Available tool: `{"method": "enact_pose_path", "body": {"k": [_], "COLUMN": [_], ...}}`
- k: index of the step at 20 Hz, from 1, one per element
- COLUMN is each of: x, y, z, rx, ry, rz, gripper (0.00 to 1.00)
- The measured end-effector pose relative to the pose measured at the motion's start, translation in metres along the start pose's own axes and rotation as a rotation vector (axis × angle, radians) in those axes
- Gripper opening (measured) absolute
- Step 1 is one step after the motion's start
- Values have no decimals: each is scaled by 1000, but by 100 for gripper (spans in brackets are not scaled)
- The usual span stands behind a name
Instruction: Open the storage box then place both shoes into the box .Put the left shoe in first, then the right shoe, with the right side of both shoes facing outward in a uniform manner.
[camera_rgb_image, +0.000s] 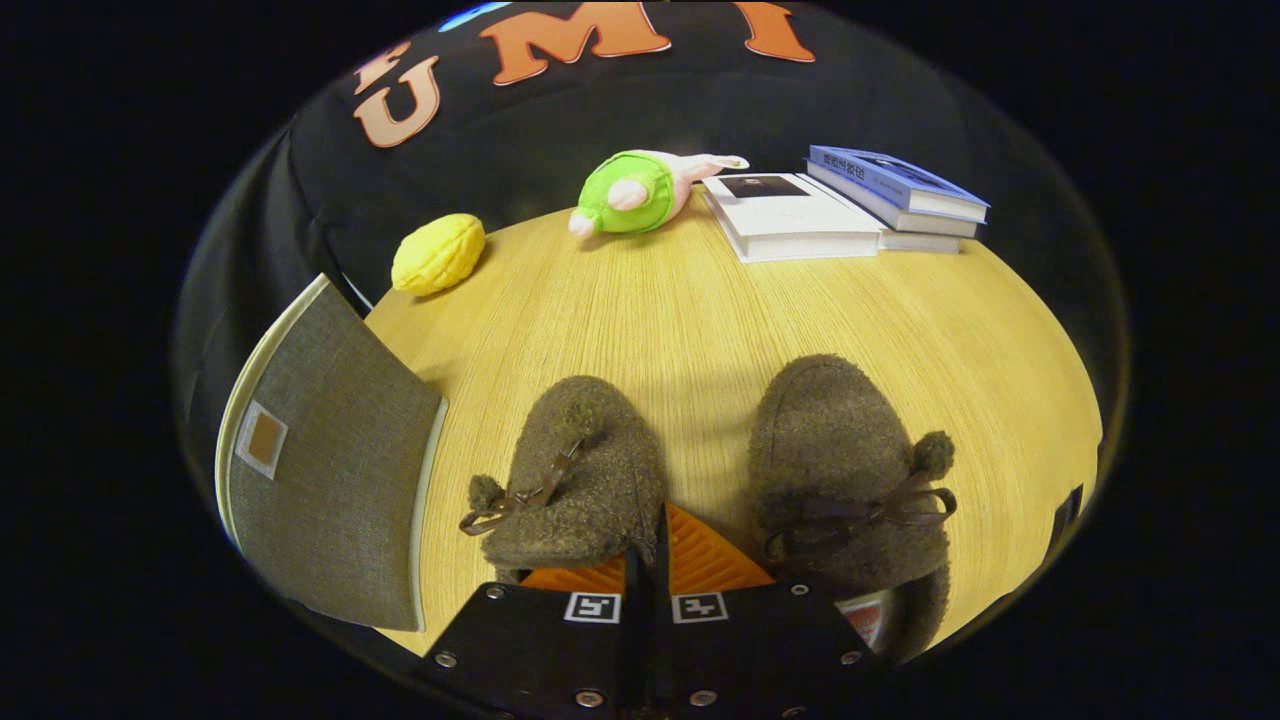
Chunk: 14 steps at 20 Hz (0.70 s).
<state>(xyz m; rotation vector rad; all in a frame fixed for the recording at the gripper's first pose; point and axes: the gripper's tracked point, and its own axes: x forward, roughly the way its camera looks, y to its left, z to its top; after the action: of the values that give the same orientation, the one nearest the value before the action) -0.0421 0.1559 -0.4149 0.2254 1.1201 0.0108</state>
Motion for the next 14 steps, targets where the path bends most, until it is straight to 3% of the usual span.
{"method": "enact_pose_path", "body": {"k": [3, 7, 14], "x": [-9, -30, -85], "y": [9, 52, 104], "z": [5, 7, 63], "rx": [25, 123, 124], "ry": [1, 27, -104], "rz": [23, 164, 241], "gripper": [4, 4, 4]}}
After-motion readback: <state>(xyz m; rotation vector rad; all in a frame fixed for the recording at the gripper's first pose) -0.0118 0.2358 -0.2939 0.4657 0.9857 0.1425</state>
